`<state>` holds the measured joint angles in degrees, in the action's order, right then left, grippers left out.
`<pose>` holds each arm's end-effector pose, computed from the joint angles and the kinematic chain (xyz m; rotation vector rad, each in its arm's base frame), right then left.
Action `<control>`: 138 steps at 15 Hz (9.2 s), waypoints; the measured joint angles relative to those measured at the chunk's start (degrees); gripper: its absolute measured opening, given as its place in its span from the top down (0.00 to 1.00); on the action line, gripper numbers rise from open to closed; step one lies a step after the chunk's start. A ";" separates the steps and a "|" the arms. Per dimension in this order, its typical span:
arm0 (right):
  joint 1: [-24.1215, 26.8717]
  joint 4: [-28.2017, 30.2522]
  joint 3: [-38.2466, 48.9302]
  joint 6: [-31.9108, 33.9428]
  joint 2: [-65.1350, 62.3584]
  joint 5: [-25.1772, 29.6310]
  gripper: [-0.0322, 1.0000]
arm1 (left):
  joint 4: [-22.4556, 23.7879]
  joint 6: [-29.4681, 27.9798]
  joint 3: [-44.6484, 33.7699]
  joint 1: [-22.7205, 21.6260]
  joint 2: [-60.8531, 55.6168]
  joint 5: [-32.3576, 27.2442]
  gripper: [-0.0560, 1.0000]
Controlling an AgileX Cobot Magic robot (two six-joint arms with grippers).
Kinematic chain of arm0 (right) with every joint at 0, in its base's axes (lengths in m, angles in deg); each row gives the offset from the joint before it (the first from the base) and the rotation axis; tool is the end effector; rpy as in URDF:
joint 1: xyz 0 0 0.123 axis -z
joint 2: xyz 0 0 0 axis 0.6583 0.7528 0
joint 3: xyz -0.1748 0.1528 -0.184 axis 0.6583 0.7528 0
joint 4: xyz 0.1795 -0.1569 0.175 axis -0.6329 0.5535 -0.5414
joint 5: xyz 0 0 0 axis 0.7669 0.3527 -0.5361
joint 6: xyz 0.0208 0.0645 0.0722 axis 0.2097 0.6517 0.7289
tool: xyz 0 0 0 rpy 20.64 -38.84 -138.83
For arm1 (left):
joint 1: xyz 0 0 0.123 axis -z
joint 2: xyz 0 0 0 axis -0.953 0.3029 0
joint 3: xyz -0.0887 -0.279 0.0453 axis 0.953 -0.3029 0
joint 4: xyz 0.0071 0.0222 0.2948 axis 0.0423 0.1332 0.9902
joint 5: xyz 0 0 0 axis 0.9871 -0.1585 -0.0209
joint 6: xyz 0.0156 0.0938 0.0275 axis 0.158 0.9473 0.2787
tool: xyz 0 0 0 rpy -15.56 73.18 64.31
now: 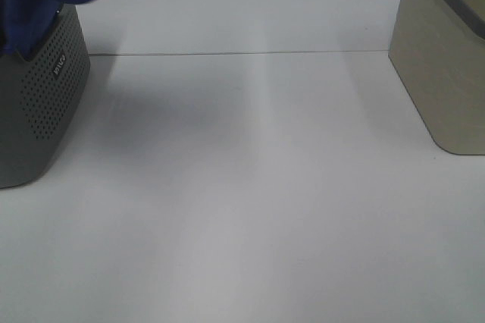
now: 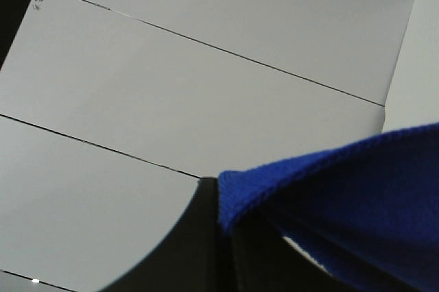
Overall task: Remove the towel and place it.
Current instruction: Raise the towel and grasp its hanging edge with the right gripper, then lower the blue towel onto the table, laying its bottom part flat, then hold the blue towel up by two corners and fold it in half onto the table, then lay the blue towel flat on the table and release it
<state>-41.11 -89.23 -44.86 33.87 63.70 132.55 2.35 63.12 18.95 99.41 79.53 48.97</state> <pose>0.0855 0.0595 0.3037 -0.4955 1.9090 0.5859 0.3214 -0.1579 0.5518 1.0858 1.0609 0.6125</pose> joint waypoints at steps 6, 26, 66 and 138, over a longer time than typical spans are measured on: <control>0.00 -31.68 0.00 -38.67 29.62 1.72 0.26 | -0.11 -0.74 0.00 1.38 1.78 -5.56 0.95; -17.82 -41.25 -33.58 -67.78 81.13 10.43 0.27 | -2.29 1.03 0.00 14.09 2.06 -6.07 0.95; -17.88 63.66 -80.27 17.59 80.79 -34.89 0.95 | -8.14 -6.25 0.00 -2.86 22.52 46.24 0.95; -11.86 22.63 -10.94 25.73 48.47 17.36 0.95 | -33.58 -42.23 -52.71 9.45 -10.54 -49.50 0.95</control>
<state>-52.97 -66.60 -55.80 59.60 112.17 149.91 -31.23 20.89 -33.76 108.87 68.99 -0.54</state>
